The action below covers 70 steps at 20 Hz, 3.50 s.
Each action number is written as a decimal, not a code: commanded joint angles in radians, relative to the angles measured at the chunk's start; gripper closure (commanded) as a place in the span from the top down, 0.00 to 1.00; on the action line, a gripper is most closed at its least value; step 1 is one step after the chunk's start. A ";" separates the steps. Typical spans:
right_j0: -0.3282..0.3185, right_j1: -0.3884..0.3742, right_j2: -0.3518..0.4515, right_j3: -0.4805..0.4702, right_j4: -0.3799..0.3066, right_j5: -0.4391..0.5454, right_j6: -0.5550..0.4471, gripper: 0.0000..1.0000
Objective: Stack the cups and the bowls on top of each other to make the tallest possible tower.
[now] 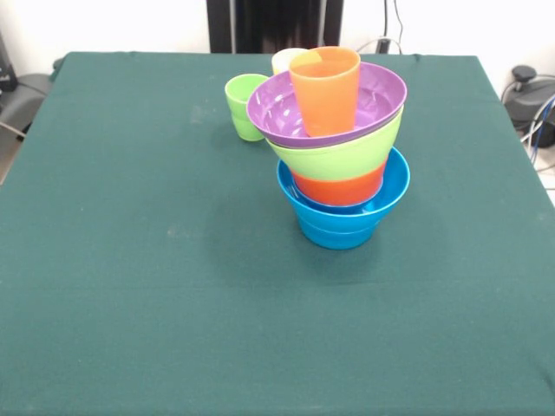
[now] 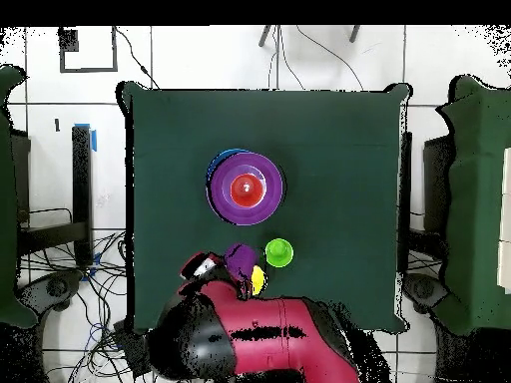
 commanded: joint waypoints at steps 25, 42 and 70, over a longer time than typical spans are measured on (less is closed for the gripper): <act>-0.010 0.050 0.109 -0.030 -0.010 0.274 -0.206 0.00; -0.205 0.167 0.107 -0.008 -0.347 0.053 -0.235 0.00; -0.336 0.565 0.143 -0.297 -0.760 -0.013 -0.230 0.00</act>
